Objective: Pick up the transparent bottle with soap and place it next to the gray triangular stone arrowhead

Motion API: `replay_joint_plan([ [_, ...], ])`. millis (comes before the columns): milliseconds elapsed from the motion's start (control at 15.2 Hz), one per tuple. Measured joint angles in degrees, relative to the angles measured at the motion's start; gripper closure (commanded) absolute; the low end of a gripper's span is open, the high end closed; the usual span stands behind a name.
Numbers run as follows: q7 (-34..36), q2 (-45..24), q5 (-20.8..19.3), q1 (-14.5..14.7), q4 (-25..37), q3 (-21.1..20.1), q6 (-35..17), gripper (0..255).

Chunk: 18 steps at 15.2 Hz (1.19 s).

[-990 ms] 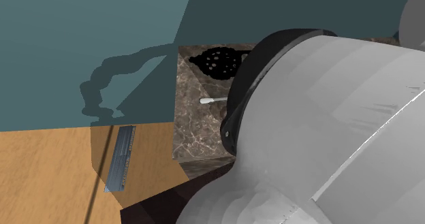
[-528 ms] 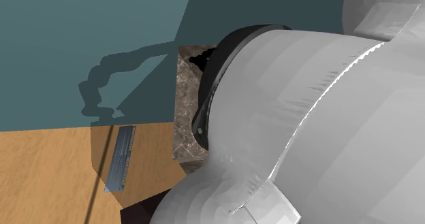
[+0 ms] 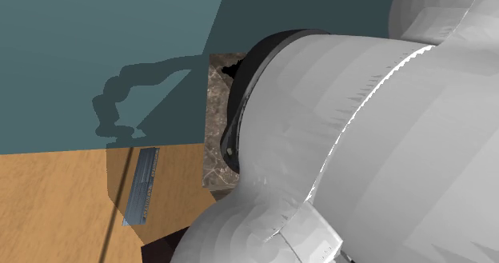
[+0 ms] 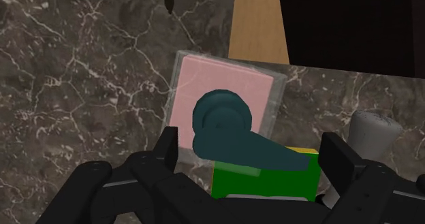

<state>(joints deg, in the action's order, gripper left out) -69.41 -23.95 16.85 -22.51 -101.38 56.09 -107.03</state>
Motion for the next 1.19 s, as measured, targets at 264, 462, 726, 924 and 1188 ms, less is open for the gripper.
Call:
replay_joint_plan([
  [264, 0.0, -0.1, 0.1, 0.0, -0.2, -0.1, -0.2, 0],
  [462, 0.0, -0.1, 0.1, 0.0, -0.2, -0.1, -0.3, 255],
  [726, 0.0, -0.1, 0.1, 0.0, -0.2, -0.1, -0.2, 255],
  [924, 0.0, -0.1, 0.1, 0.0, -0.2, -0.1, -0.2, 255],
  [1188, 0.1, 0.2, -0.2, 0.1, 0.4, 0.2, 0.6, 255],
])
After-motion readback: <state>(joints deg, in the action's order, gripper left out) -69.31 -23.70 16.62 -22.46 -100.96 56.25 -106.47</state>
